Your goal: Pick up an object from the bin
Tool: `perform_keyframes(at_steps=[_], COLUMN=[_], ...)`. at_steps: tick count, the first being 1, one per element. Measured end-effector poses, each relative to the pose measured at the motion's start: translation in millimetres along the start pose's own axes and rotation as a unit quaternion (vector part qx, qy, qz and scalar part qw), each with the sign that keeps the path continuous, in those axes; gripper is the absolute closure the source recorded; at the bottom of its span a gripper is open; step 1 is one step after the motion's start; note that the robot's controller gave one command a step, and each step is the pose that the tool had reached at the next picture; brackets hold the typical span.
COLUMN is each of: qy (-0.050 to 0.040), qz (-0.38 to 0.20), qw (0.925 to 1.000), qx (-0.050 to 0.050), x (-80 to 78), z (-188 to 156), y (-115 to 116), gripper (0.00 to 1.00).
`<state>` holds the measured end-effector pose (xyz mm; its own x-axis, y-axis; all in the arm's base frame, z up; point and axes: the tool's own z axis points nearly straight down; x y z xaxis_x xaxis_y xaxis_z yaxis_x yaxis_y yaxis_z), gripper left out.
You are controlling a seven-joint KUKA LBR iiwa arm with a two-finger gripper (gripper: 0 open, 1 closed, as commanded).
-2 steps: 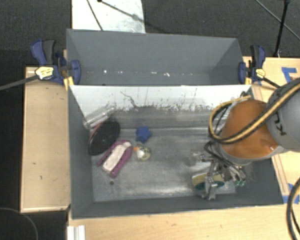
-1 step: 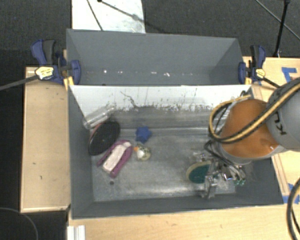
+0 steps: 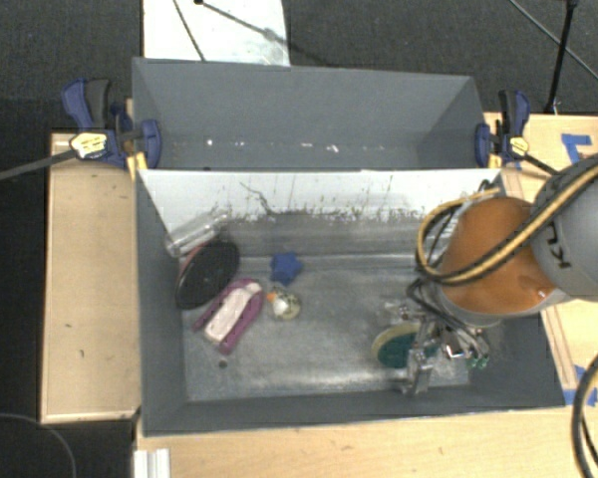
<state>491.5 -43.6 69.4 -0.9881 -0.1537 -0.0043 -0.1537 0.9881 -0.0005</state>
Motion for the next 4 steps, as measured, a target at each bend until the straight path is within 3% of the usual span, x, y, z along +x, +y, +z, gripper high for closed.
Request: perform_keyframes(at_steps=[2,3,4], qy=[-0.0010,-0.0010,-0.0021], qz=[-0.002,-0.003,-0.002], qw=[1.0000,1.0000,1.0000], qx=[0.000,0.000,0.001], x=[-0.9,-0.9,-3.2], z=[0,0,-76], y=[0,0,0], gripper=[0.00,1.00,1.00])
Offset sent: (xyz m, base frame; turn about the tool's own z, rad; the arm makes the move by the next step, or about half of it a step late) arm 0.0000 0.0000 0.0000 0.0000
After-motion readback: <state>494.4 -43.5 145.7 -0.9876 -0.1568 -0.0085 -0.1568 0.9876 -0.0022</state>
